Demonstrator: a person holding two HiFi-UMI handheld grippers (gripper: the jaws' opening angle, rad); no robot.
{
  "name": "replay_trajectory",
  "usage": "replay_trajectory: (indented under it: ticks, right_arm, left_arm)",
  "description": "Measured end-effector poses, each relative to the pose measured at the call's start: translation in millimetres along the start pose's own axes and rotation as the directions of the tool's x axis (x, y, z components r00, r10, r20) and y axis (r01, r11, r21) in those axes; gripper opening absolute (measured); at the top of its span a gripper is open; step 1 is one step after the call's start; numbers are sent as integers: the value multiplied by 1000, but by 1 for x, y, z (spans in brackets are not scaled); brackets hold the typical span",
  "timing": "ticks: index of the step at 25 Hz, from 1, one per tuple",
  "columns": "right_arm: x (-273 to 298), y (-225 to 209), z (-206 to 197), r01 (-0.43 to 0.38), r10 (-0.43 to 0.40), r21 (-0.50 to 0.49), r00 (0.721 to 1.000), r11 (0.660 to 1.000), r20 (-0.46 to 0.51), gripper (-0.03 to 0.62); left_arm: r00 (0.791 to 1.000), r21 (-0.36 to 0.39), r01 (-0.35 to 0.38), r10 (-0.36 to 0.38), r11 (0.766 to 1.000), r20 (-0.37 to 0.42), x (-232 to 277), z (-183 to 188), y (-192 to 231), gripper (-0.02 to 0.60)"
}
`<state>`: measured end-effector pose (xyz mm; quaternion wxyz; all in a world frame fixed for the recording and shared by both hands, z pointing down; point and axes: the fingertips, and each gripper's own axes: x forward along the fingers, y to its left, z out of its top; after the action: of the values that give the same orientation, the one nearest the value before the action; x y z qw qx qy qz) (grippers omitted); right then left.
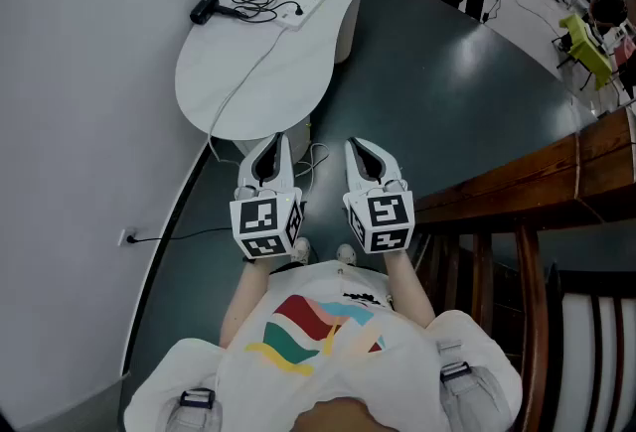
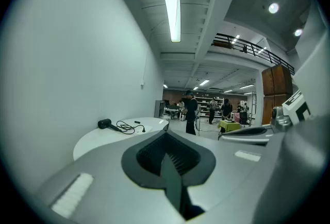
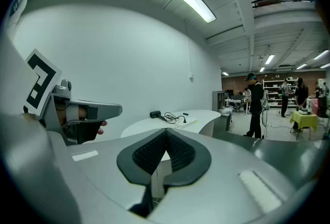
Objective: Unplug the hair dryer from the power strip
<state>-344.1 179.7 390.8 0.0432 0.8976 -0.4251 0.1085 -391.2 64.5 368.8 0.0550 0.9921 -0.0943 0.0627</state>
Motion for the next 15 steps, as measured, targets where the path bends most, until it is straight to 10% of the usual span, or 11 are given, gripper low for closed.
replay_trajectory:
  ticks: [15]
  right_arm:
    - [8, -18, -1, 31, -31, 44, 1000, 999, -5, 12]
  left_arm:
    - [998, -31, 67, -66, 997, 25, 22, 7, -7, 0]
